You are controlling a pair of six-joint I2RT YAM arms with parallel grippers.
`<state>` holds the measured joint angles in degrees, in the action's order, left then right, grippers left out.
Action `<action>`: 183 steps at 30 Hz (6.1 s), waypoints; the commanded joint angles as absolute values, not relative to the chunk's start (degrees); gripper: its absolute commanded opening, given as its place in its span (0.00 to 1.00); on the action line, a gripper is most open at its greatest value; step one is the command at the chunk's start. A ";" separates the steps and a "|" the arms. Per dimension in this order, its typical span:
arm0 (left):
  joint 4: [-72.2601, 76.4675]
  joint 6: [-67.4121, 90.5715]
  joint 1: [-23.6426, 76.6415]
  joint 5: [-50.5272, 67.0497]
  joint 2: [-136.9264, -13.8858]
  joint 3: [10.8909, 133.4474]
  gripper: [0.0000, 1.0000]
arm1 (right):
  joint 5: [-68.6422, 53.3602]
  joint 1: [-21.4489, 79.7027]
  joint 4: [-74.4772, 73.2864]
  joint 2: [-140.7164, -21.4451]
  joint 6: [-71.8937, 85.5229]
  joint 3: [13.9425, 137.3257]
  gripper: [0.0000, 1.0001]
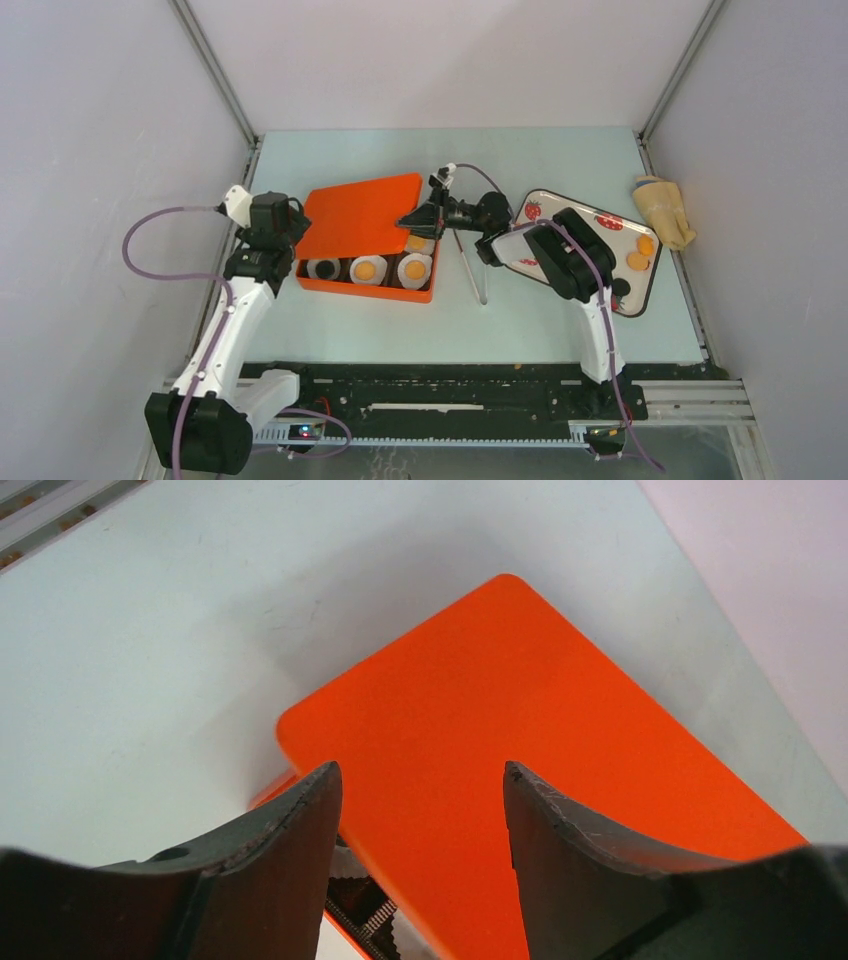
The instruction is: Pack the cookies
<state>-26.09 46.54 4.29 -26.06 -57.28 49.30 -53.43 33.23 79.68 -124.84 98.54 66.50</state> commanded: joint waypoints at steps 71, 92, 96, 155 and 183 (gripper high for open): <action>-5.47 49.96 11.51 -17.41 -70.03 32.13 0.62 | -64.60 28.73 69.76 -116.22 86.12 40.04 0.00; -0.26 51.94 11.86 -10.56 -78.62 31.08 0.60 | -58.98 22.23 25.53 -102.88 58.92 40.18 0.38; 1.64 51.81 12.01 -10.15 -79.49 31.11 0.60 | -57.94 21.57 19.28 -101.74 55.71 41.48 0.42; -15.16 57.61 6.33 -3.33 -73.00 38.93 0.57 | -30.94 31.61 -20.49 -108.81 38.37 70.53 0.00; -12.94 55.21 7.57 -1.62 -75.16 40.99 0.57 | -31.52 31.55 -22.95 -111.45 36.30 75.58 0.00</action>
<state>-11.09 52.93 3.97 -11.66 -76.40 40.91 -25.50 29.82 -30.15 -110.83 35.42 71.13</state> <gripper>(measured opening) 0.578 0.003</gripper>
